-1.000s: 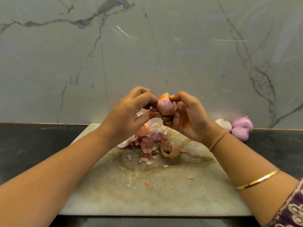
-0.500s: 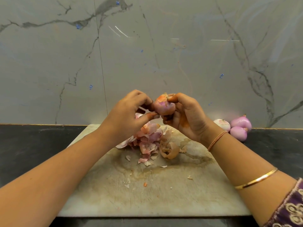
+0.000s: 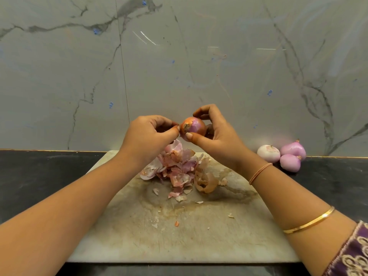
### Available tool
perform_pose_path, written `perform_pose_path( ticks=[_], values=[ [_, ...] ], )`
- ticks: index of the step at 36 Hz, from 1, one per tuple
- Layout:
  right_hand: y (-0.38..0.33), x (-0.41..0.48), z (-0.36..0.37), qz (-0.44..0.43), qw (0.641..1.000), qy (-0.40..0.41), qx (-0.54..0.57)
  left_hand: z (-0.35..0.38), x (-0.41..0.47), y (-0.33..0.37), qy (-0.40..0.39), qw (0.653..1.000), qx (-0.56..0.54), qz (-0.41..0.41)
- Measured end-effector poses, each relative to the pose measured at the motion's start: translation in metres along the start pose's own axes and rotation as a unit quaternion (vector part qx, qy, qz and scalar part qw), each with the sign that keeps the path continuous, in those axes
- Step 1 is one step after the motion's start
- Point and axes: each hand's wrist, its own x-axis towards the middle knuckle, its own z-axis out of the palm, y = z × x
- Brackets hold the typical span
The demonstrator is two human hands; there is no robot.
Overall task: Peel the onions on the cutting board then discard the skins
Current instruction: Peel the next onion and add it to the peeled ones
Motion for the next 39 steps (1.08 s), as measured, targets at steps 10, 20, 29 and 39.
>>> perform_pose_path(
  ticks=[10,20,29,39],
  values=[
    [0.001,0.0,0.001,-0.04,0.998,-0.014,-0.055,0.001,-0.001,0.0,0.041,0.984,0.158,0.072],
    [0.0,-0.001,-0.001,0.02,0.998,-0.044,0.04,-0.001,0.001,-0.001,0.046,0.981,0.171,0.078],
    [-0.003,0.003,-0.006,0.109,0.963,-0.039,0.242,-0.007,0.007,-0.011,0.017,0.979,0.204,0.022],
    [-0.008,0.002,-0.007,0.163,0.951,-0.021,0.261,-0.002,0.004,-0.009,-0.088,0.952,0.123,0.267]
  ],
)
